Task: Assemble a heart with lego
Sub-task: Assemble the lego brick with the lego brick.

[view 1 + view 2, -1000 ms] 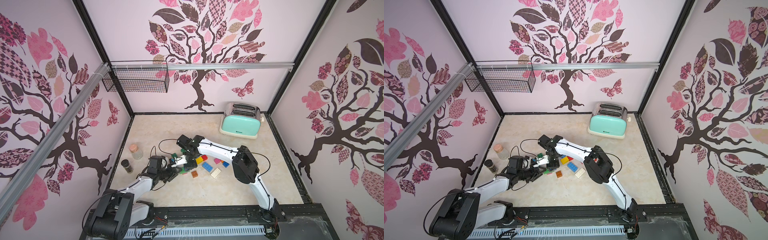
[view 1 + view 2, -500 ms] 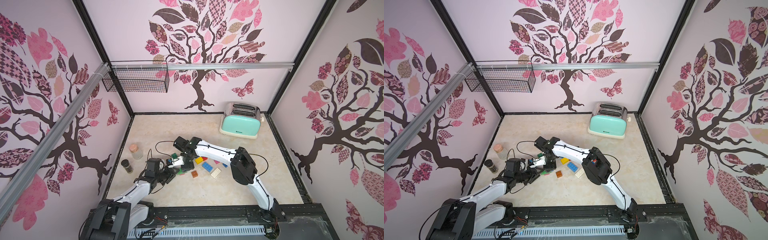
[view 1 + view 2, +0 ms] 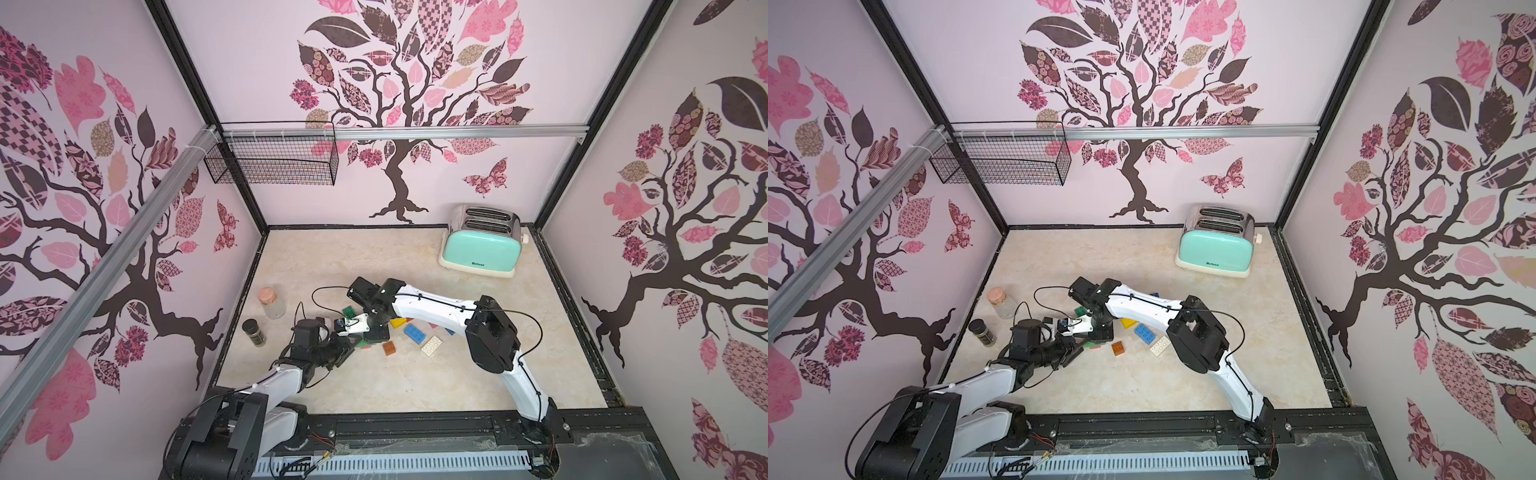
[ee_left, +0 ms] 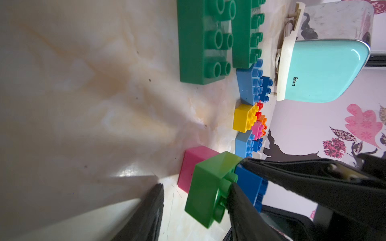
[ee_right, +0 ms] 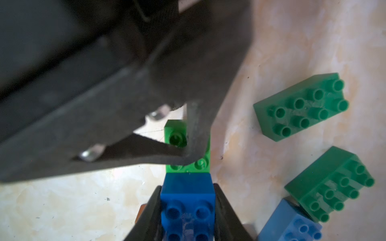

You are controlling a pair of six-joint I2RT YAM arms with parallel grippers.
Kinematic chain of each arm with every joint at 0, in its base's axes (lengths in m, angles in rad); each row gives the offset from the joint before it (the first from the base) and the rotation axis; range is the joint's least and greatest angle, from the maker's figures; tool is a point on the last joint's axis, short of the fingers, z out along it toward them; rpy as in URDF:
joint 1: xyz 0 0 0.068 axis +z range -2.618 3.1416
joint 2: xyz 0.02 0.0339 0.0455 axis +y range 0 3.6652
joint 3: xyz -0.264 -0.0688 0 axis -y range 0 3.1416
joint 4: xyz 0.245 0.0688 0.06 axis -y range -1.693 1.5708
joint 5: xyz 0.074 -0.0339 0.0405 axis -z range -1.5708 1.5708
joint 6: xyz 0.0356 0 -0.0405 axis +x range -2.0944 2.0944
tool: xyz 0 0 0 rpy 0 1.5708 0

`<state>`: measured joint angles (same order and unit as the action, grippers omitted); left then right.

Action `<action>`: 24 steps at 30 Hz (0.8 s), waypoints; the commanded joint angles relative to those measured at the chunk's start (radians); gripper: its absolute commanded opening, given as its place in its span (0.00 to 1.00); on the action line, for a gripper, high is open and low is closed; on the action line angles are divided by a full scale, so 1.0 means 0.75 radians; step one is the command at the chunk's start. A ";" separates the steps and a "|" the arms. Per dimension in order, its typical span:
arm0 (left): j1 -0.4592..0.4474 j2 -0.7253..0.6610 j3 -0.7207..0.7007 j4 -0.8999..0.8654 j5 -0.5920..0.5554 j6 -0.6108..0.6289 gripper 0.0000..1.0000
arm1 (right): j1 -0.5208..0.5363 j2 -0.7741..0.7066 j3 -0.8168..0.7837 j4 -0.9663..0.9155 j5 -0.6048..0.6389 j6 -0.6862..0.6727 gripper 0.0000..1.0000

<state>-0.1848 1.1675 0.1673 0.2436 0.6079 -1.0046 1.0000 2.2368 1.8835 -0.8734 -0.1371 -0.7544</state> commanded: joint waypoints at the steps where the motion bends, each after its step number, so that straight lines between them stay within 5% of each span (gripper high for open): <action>1: 0.004 -0.019 -0.049 0.078 0.052 -0.064 0.52 | -0.002 0.100 -0.082 -0.132 0.097 0.029 0.26; 8: 0.027 -0.222 -0.132 0.030 0.046 -0.186 0.55 | -0.008 0.126 -0.080 -0.147 0.107 0.051 0.26; 15: 0.051 -0.585 -0.164 -0.317 -0.066 -0.205 0.57 | -0.008 0.121 -0.049 -0.160 0.108 0.069 0.26; 24: 0.053 -0.411 -0.099 -0.366 -0.064 -0.133 0.56 | 0.026 0.081 0.046 -0.204 0.096 0.095 0.32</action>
<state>-0.1490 0.8261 0.0669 0.0078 0.5743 -1.1366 1.0077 2.2417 1.9087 -0.9173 -0.0986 -0.6983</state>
